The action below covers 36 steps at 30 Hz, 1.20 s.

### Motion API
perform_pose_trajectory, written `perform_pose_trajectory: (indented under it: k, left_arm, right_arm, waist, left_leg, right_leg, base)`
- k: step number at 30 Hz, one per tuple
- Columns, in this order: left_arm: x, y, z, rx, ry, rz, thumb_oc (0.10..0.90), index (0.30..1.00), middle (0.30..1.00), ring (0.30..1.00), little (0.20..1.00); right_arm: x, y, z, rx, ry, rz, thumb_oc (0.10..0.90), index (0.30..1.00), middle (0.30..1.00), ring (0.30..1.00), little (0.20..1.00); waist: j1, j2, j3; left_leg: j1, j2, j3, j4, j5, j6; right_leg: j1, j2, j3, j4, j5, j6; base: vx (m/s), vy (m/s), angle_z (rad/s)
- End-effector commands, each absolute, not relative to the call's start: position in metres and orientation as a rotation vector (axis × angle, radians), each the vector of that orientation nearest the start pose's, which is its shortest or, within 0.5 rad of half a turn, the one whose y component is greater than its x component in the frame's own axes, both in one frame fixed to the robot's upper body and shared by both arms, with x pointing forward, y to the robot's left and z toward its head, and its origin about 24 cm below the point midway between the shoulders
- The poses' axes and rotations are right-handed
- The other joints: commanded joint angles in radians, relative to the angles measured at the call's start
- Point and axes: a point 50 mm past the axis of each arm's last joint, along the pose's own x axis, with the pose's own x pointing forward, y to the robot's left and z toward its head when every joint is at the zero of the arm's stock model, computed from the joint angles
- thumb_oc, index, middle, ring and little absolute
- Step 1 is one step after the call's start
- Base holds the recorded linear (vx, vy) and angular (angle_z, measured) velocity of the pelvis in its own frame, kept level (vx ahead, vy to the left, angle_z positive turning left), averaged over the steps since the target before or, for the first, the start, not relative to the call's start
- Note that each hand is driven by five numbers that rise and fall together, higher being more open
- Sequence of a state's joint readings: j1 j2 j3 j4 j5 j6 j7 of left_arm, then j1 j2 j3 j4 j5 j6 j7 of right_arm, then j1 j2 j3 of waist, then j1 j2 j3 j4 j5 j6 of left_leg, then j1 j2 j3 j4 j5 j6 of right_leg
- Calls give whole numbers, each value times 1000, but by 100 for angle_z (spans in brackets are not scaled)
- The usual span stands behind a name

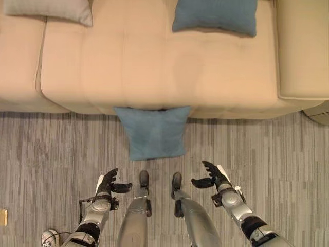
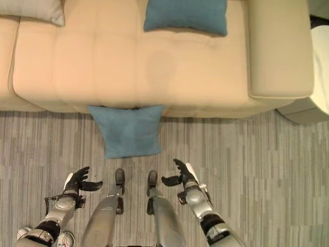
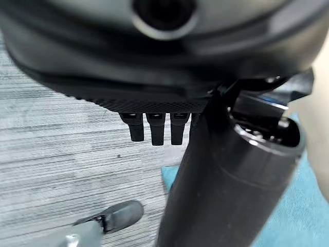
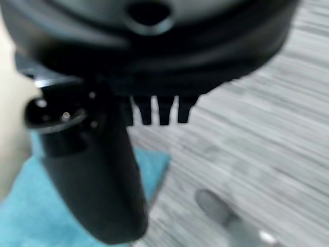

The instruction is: Pick up all the scattered cushions and arrange them neatly on the sofa.

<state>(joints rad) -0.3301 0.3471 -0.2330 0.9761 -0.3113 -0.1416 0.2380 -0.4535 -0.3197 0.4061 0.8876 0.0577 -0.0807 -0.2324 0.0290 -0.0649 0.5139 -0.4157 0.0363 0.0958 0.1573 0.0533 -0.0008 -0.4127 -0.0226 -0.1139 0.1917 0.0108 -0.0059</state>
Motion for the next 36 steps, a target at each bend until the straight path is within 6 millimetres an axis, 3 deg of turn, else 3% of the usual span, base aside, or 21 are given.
perform_pose_trajectory:
  k: [1, 2, 4, 5, 6, 8, 10, 12, 14, 15, 17, 19, 20, 24, 29, 31, 36]
  left_arm:
    - [285, 247, -33, 173, 363, 381, 800, 900, 900, 900, 900]
    - [305, 249, -9, 155, 271, 404, 800, 900, 900, 900, 900]
    - [313, 250, 3, 144, 231, 408, 800, 900, 900, 900, 900]
    - [327, 254, 27, 121, 147, 421, 800, 900, 900, 900, 900]
    - [328, 254, 28, 120, 145, 422, 800, 900, 900, 900, 900]
    - [345, 261, 64, 99, 33, 440, 800, 900, 900, 900, 900]
    - [349, 261, 73, 87, 0, 443, 800, 900, 900, 900, 900]
    - [356, 262, 95, 74, -70, 455, 800, 900, 900, 900, 900]
    - [357, 266, 100, 75, -82, 470, 800, 900, 900, 900, 900]
    - [362, 268, 114, 32, -120, 494, 800, 900, 900, 900, 900]
    - [364, 270, 118, 19, -124, 502, 800, 900, 900, 900, 900]
    - [370, 274, 139, 0, -171, 494, 800, 900, 900, 900, 900]
    - [371, 274, 140, -1, -173, 494, 800, 900, 900, 900, 900]
    - [381, 272, 180, 39, -262, 437, 800, 900, 900, 900, 900]
    - [389, 264, 205, 68, -308, 388, 800, 900, 900, 900, 900]
    - [394, 255, 227, 84, -353, 342, 800, 900, 900, 900, 900]
    - [400, 244, 257, 147, -404, 284, 800, 900, 900, 900, 900]
  right_arm:
    - [319, -187, 0, -571, 198, -37, 800, 900, 900, 900, 900]
    - [338, -181, 27, -582, 101, -60, 800, 900, 900, 900, 900]
    - [346, -180, 40, -584, 60, -75, 800, 900, 900, 900, 900]
    - [358, -180, 61, -589, -2, -104, 800, 900, 900, 900, 900]
    - [359, -180, 62, -588, -4, -105, 800, 900, 900, 900, 900]
    - [374, -180, 94, -569, -97, -155, 800, 900, 900, 900, 900]
    - [377, -180, 103, -554, -119, -175, 800, 900, 900, 900, 900]
    - [384, -184, 121, -517, -155, -233, 800, 900, 900, 900, 900]
    - [386, -184, 126, -497, -164, -250, 800, 900, 900, 900, 900]
    - [390, -184, 137, -435, -185, -273, 800, 900, 900, 900, 900]
    - [391, -186, 142, -411, -193, -286, 800, 900, 900, 900, 900]
    - [397, -189, 156, -340, -206, -300, 800, 900, 900, 900, 900]
    - [397, -189, 157, -339, -207, -300, 800, 900, 900, 900, 900]
    - [406, -196, 189, -350, -240, -290, 800, 900, 900, 900, 900]
    - [412, -199, 211, -393, -248, -285, 800, 900, 900, 900, 900]
    - [416, -200, 226, -440, -259, -275, 800, 900, 900, 900, 900]
    - [418, -201, 258, -521, -306, -272, 800, 900, 900, 900, 900]
  waist:
    - [-15, 3, -9]
    - [-20, 9, 5]
    - [-24, 10, 6]
    - [-29, 16, 6]
    - [-29, 16, 6]
    - [-37, 29, 6]
    - [-38, 32, 6]
    - [-40, 44, 6]
    - [-40, 46, 6]
    - [-41, 47, 6]
    - [-42, 47, 6]
    - [-43, 53, 6]
    - [-43, 53, 6]
    - [-44, 53, 6]
    - [-37, 50, 6]
    - [-32, 54, 6]
    - [-28, 50, 6]
  left_leg:
    - [-125, 8, 4, 108, -66, -38]
    - [-213, 19, 4, 156, -70, -36]
    - [-274, 25, 1, 194, -74, -35]
    - [-372, 33, -4, 260, -86, -31]
    - [-379, 33, -4, 266, -88, -31]
    - [-546, 42, -12, 402, -121, -24]
    - [-596, 45, -16, 450, -134, -21]
    - [-729, 45, -30, 583, -171, -15]
    - [-770, 44, -34, 620, -183, -13]
    - [-848, 36, -38, 700, -205, -12]
    - [-871, 36, -38, 721, -214, -10]
    - [-962, 30, -54, 793, -232, -4]
    - [-966, 30, -54, 797, -233, -4]
    - [-1071, 23, -66, 821, -229, -6]
    - [-1118, 10, -69, 803, -213, -10]
    - [-1148, 5, -67, 795, -199, -13]
    - [-1154, -2, -63, 770, -183, -20]
  right_leg:
    - [-55, -77, -41, 151, -154, 86]
    - [-149, -83, -38, 213, -162, 83]
    - [-208, -88, -40, 249, -168, 81]
    - [-308, -93, -37, 321, -187, 76]
    - [-315, -93, -37, 326, -189, 75]
    - [-480, -104, -35, 470, -226, 63]
    - [-530, -107, -31, 516, -241, 57]
    - [-664, -117, -20, 648, -284, 43]
    - [-705, -117, -19, 689, -300, 37]
    - [-782, -120, -9, 764, -329, 18]
    - [-810, -118, -8, 787, -338, 14]
    - [-900, -118, 5, 862, -356, 6]
    - [-905, -119, 5, 865, -358, 6]
    - [-1009, -128, 13, 905, -364, 3]
    - [-1062, -129, 26, 906, -357, 9]
    - [-1095, -131, 26, 902, -352, 13]
    - [-1126, -141, 42, 913, -344, 15]
  base:
    - [-119, -70, 7]
    - [-72, -48, 16]
    - [-111, -37, 20]
    - [-91, -40, 14]
    - [-78, -42, 13]
    - [-38, -9, 5]
    - [4, -6, -2]
    - [29, -31, -4]
    - [46, -57, 7]
    - [63, -66, 10]
    - [46, -24, 4]
    - [49, -20, -7]
    - [36, -23, -9]
    - [21, -24, -1]
    - [12, -23, 0]
    - [14, -35, 3]
    - [8, -38, 4]
